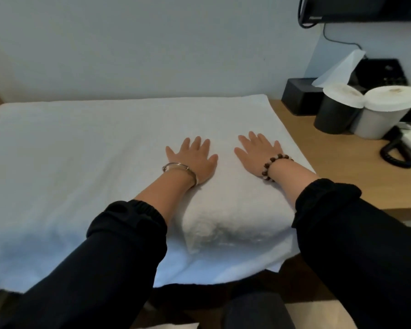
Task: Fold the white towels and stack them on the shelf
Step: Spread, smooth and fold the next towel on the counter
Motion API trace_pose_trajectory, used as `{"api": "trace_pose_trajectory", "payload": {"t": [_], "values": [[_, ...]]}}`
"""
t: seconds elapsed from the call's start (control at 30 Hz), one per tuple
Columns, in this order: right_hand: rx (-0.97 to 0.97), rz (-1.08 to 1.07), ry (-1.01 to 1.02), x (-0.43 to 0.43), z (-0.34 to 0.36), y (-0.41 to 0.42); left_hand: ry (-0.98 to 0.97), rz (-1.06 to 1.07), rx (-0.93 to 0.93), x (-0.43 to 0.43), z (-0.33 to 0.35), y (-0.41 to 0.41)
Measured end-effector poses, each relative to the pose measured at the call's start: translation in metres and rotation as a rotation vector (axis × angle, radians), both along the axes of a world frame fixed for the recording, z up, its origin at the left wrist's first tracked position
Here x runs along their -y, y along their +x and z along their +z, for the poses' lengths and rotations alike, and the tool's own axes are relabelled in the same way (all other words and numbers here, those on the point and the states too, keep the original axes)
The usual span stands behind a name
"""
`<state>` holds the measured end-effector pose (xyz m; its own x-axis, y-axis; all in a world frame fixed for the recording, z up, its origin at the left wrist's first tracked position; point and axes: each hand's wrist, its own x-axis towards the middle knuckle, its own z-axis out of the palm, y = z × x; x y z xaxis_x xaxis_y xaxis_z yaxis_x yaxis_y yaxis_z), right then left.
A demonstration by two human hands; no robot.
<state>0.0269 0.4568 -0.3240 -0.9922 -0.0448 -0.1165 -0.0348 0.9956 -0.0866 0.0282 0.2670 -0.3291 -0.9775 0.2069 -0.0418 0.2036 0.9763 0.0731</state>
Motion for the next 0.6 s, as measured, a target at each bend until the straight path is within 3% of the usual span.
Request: {"api": "trace_pose_trajectory", "payload": {"t": [0.17,0.27,0.43,0.6], "values": [[0.042,-0.179,-0.025,-0.054,0.004,0.018,0.032,0.001,-0.051,-0.001,0.004,0.007],[-0.01,-0.297,0.123,-0.045,0.011,0.026,0.018,0.042,-0.073,-0.008,0.012,0.016],[-0.047,-0.059,-0.042,0.004,0.005,0.057,0.043,-0.013,0.0,0.0,0.018,0.028],[-0.006,-0.212,-0.013,0.007,0.002,0.057,0.009,-0.017,0.054,0.039,0.013,0.038]]}}
